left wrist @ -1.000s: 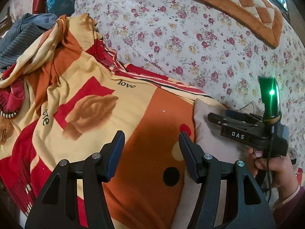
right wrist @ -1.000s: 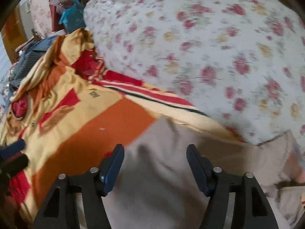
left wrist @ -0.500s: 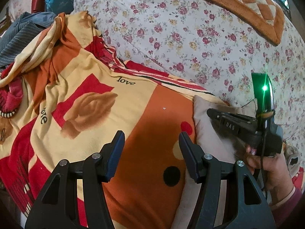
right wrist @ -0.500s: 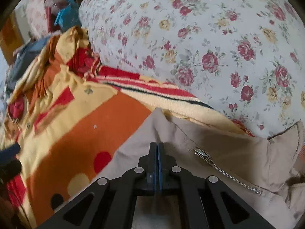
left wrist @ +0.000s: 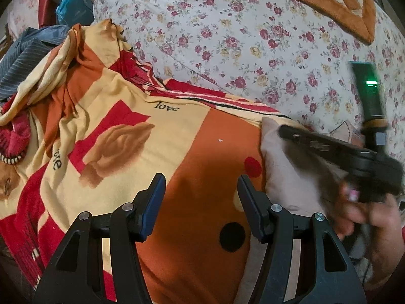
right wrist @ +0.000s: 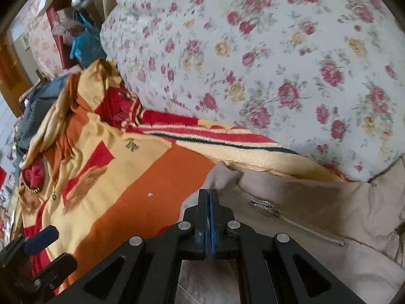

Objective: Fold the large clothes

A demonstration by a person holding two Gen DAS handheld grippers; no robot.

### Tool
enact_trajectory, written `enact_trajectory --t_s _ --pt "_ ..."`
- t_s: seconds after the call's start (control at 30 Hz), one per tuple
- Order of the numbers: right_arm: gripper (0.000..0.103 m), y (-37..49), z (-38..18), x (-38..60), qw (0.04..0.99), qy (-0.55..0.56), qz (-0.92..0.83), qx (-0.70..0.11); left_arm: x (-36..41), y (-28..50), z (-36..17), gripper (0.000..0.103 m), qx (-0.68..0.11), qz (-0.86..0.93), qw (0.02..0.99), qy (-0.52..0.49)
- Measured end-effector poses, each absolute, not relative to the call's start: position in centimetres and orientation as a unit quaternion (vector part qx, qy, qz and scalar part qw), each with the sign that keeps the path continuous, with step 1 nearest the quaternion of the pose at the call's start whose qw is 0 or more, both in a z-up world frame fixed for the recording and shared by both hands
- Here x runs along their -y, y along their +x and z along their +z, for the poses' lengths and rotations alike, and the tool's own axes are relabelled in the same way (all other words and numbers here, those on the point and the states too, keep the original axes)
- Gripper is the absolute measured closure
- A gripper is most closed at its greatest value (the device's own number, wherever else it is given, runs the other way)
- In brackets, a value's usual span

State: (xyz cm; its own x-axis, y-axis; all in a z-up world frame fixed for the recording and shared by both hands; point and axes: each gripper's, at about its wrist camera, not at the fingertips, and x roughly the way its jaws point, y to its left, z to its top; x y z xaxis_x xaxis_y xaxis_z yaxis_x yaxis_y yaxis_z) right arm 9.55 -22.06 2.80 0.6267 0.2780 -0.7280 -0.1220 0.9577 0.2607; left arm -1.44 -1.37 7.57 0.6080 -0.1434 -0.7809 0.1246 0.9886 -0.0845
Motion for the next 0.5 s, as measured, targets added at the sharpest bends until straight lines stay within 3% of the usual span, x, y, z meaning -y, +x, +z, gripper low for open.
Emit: enact_trajectory --t_s 0.07,0.17,0.2,0.3,0.37,0.5 --pt "0.093 7.8 4.1 23.5 0.897 0.110 0.110 -0.414 1.5 -1.5 7.5 0.043 -0.440 -0.089 0.893 -0.018" --pt "0.045 2.6 6.2 26.5 0.904 0.111 0.095 -0.402 2.3 -1.9 7.5 0.043 -0.440 -0.112 0.891 -0.018" --pt "0.041 0.7 6.6 27.6 0.908 0.107 0.079 -0.398 2.6 -2.0 7.5 0.043 -0.439 -0.120 0.890 -0.018" --pt "0.041 -5.4 7.3 32.0 0.909 0.096 0.027 -0.405 3.9 -2.7 7.5 0.042 -0.431 -0.151 0.889 -0.022" --pt "0.041 -9.2 7.0 35.4 0.903 0.094 -0.038 -0.418 5.0 -3.0 7.5 0.035 -0.427 -0.180 0.886 -0.026" --pt "0.041 -13.8 3.6 41.6 0.864 0.139 -0.144 -0.462 7.8 -3.3 6.1 0.033 -0.430 -0.192 0.882 0.023"
